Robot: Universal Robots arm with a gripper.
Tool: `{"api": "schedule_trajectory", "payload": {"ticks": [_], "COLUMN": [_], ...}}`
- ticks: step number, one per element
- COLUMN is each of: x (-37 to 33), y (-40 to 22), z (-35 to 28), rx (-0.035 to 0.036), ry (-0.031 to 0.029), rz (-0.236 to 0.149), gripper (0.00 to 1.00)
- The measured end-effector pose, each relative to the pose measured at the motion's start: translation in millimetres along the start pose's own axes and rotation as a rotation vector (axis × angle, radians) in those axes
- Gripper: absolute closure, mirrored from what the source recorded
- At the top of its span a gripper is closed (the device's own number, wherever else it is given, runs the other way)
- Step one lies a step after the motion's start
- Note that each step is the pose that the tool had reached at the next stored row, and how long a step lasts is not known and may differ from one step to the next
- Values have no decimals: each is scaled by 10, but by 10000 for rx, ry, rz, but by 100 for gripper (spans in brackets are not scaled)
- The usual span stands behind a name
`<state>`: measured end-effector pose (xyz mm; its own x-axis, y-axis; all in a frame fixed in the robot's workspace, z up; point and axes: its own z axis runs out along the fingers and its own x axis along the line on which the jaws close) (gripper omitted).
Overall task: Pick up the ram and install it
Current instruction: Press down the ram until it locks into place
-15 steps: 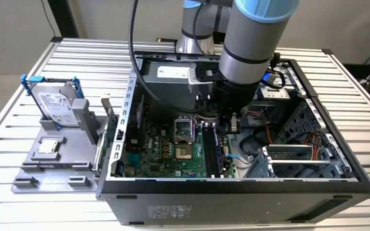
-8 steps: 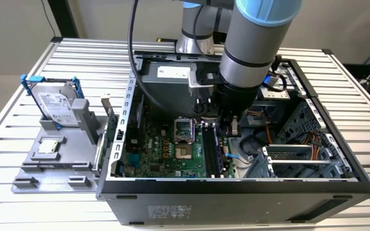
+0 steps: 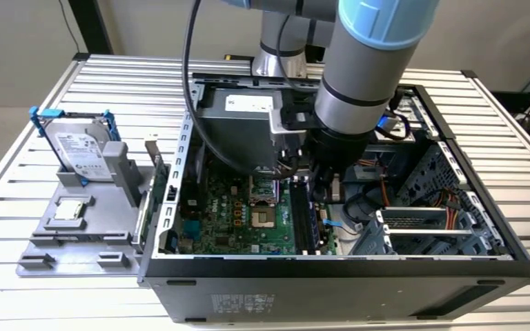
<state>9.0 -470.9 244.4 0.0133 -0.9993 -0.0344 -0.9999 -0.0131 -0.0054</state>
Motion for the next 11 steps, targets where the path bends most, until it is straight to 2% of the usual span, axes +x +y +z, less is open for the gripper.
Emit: {"api": "schedule_trajectory", "payload": {"ticks": [4, 11], "x": [46, 55], "y": [1, -2], "z": [10, 128], "rx": [-89, -102], "ry": [-1, -1], "rz": [4, 4], "gripper": [100, 100]}}
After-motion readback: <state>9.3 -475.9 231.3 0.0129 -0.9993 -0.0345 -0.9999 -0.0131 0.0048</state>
